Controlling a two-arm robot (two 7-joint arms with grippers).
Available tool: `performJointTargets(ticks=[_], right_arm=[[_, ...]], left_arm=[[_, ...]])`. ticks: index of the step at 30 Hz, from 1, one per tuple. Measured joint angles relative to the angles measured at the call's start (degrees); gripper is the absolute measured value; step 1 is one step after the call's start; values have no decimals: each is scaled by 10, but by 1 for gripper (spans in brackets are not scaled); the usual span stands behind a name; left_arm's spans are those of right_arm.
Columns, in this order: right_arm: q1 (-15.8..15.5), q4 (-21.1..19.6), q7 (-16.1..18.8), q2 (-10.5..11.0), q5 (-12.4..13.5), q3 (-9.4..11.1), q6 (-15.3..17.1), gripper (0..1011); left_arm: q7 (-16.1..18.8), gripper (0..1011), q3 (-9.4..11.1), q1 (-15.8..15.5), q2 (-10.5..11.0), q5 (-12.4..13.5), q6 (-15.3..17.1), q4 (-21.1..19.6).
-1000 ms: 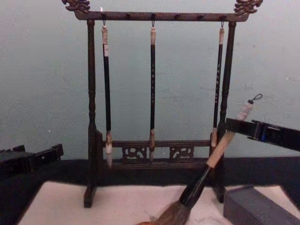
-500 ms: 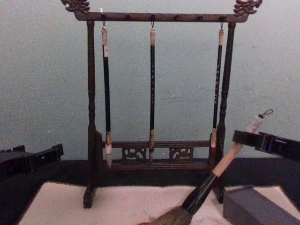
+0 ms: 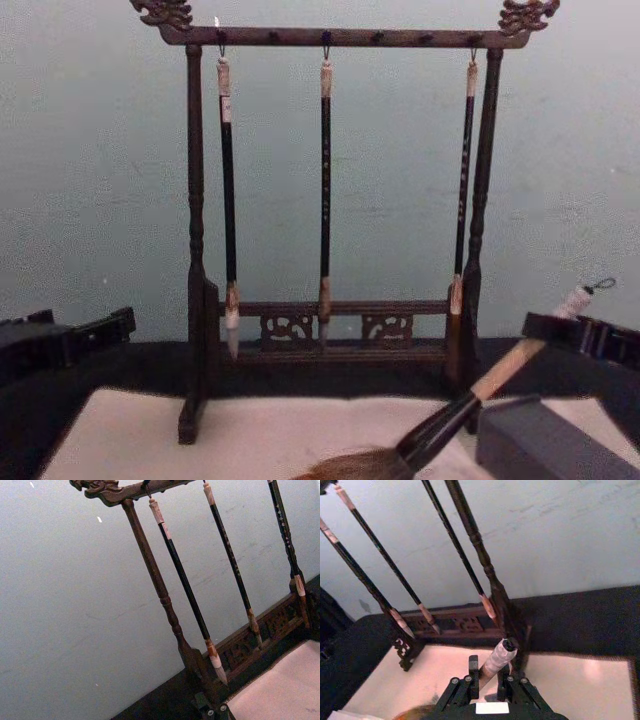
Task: Pick up the brush from the inkstone, write on the paper, then place the brush back to its original position.
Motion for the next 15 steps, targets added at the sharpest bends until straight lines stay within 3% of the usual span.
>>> performJointTargets(ticks=[15], right_arm=[[-13, 0, -23, 3, -2, 7, 14, 207]], left_arm=[[0, 1002, 0, 0, 0, 0, 0, 0]])
